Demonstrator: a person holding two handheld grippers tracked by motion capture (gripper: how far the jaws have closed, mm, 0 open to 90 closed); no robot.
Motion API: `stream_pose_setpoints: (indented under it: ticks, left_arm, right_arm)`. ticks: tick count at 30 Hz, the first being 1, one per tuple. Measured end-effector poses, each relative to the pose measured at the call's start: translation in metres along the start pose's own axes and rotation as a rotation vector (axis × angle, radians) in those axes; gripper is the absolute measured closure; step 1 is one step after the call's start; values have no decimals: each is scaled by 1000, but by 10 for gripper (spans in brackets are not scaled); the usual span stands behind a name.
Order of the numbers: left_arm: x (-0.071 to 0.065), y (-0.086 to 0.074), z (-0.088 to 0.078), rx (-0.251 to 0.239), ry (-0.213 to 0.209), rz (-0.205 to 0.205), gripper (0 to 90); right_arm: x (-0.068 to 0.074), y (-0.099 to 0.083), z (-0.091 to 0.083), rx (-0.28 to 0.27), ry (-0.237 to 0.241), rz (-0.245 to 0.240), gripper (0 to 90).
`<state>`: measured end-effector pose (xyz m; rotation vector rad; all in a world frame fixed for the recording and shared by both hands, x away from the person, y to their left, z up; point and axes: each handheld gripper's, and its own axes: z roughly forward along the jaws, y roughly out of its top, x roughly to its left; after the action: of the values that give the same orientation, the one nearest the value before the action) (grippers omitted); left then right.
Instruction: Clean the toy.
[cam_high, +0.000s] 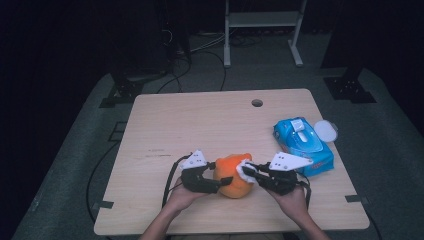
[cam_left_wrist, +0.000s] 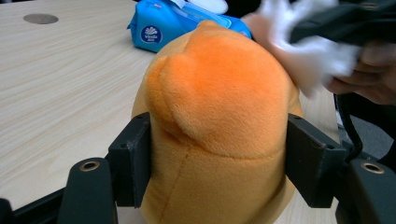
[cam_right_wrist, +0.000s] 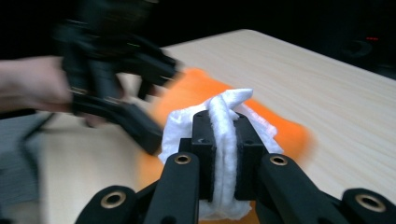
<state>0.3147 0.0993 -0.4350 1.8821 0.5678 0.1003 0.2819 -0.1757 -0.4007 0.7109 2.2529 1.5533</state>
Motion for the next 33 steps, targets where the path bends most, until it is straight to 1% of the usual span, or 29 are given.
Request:
stream_pose_setpoints:
  ticks: [1, 2, 4, 5, 7, 9, 10, 12, 13, 15, 16, 17, 18, 19, 20, 21, 23, 24, 25, 26, 27, 28, 29, 30, 31, 32, 33]
  left_arm:
    - [1, 0, 0, -3, 1, -10, 322]
    - [2, -1, 0, -8, 2, -17, 322]
    - [2, 0, 1, -11, 5, -28, 321]
    - [2, 0, 1, -14, 7, -31, 319]
    - [2, 0, 2, -17, 13, -47, 313]
    - [1, -1, 3, -20, 17, -50, 311]
    - [1, -1, 2, -20, 17, -49, 311]
    - [0, -1, 2, -17, 13, -42, 315]
    - [-1, -1, 2, -17, 9, -25, 315]
    - [-5, -1, 3, -8, -6, 9, 312]
    - [-6, 0, 3, -7, -20, 20, 297]
    - [-8, 0, 3, -5, -42, 41, 279]
    - [-8, 1, 3, -6, -50, 52, 253]
    - [-9, 1, 3, -6, -50, 60, 234]
    - [-9, 2, 4, -4, -47, 59, 226]
    - [-9, 2, 5, -9, -34, 57, 231]
    - [-12, 0, 7, -18, -17, 66, 271]
    - [-13, 0, 7, -16, -13, 74, 288]
    - [-15, 0, 8, -12, -13, 87, 298]
    - [-17, 0, 9, -8, -15, 97, 306]
    - [-20, 0, 10, 3, -12, 125, 312]
    - [-22, 0, 9, 10, -9, 141, 317]
    - [-23, 0, 9, 12, -10, 152, 320]
    - [-23, -1, 9, 11, -15, 156, 321]
    - [-24, -2, 8, 14, -20, 175, 324]
    - [-24, -2, 8, 13, -23, 181, 325]
    - [-24, -2, 8, 12, -27, 187, 324]
  right_arm:
    - [-5, -2, -2, 6, -28, 3, 811]
    - [-11, -4, -4, 10, -44, 23, 811]
    - [-18, -8, -5, 12, -55, 54, 811]
    - [-17, -8, -5, 11, -51, 58, 811]
    - [-9, -6, -2, 7, -34, 36, 811]
    - [0, -3, 2, -1, 9, 13, 810]
    - [4, -2, 4, 3, 14, -5, 810]
    - [5, 0, 4, 9, 14, -19, 810]
    - [2, 0, 3, 5, 13, -13, 810]
    - [-6, -2, -2, -2, -23, 10, 810]
    - [-11, -3, -4, -1, -37, 24, 810]
    - [-15, -5, -5, -3, -42, 35, 810]
    - [-19, -7, -6, -2, -45, 57, 810]
    - [-20, -8, -7, -3, -51, 56, 810]
    - [-20, -8, -8, 2, -53, 54, 811]
    - [-19, -8, -8, 0, -52, 54, 811]
    - [-11, -6, -8, -9, -21, 43, 810]
    - [-6, -3, -5, -21, 19, 32, 810]
    - [-2, -2, -4, -27, 47, 30, 810]
    - [3, 0, -2, -35, 87, 21, 810]
    - [6, 2, -1, -33, 100, 10, 810]
    - [9, 4, 1, -25, 94, -19, 810]
    - [9, 5, 0, -19, 88, -26, 811]
    - [6, 5, -1, -23, 78, -20, 810]
    - [1, 4, -4, -35, 51, -10, 810]
    - [-6, 3, -7, -36, 15, 2, 810]
    - [-11, 2, -9, -32, -3, 17, 810]
